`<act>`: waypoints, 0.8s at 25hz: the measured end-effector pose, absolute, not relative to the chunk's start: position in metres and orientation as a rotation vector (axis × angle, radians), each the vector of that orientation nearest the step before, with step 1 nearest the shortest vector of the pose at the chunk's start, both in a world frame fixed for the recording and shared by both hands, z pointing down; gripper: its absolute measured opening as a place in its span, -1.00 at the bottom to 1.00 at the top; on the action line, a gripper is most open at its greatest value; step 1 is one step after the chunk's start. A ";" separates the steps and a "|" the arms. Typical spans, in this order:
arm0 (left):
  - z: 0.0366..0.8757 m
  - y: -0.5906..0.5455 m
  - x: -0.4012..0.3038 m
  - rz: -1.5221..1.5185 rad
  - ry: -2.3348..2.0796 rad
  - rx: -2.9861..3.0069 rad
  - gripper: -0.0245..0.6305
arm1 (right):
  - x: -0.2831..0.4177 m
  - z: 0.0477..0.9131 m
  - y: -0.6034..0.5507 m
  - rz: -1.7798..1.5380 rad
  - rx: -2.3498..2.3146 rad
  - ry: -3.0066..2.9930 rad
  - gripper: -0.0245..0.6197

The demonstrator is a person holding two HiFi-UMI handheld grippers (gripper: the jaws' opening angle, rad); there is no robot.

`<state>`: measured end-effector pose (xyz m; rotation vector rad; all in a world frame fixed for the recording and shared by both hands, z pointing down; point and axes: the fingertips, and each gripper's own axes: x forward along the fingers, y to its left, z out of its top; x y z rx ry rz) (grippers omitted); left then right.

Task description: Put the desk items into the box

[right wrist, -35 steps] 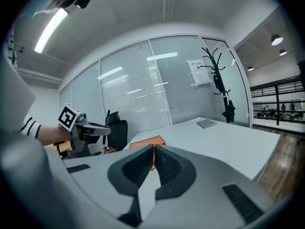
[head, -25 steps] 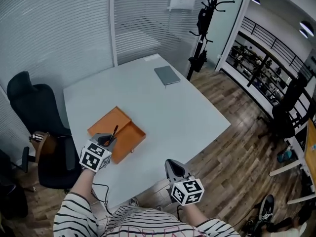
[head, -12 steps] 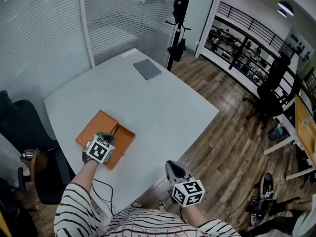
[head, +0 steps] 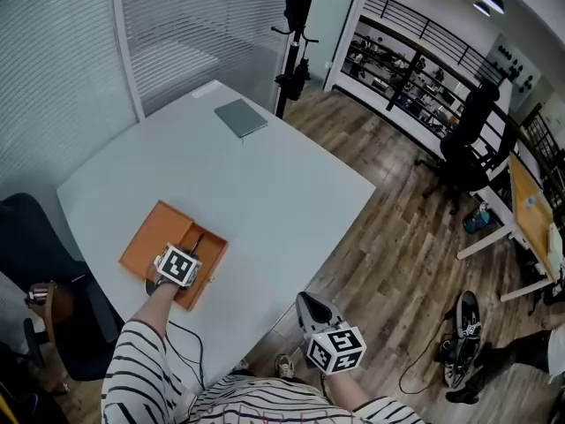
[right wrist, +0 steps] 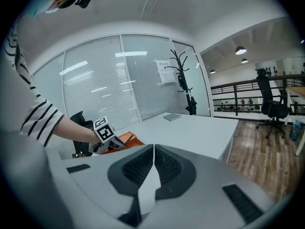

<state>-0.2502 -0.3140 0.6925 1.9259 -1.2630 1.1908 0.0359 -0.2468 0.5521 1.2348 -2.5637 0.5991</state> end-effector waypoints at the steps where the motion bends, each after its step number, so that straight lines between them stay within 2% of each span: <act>1: 0.697 -0.314 -0.251 1.190 -1.258 1.914 -0.75 | 0.037 0.552 -0.247 0.599 1.243 -2.560 -0.84; 20: 0.740 -0.319 -0.248 1.278 -1.204 1.764 -0.75 | 0.047 0.555 -0.250 0.600 1.297 -2.509 -0.84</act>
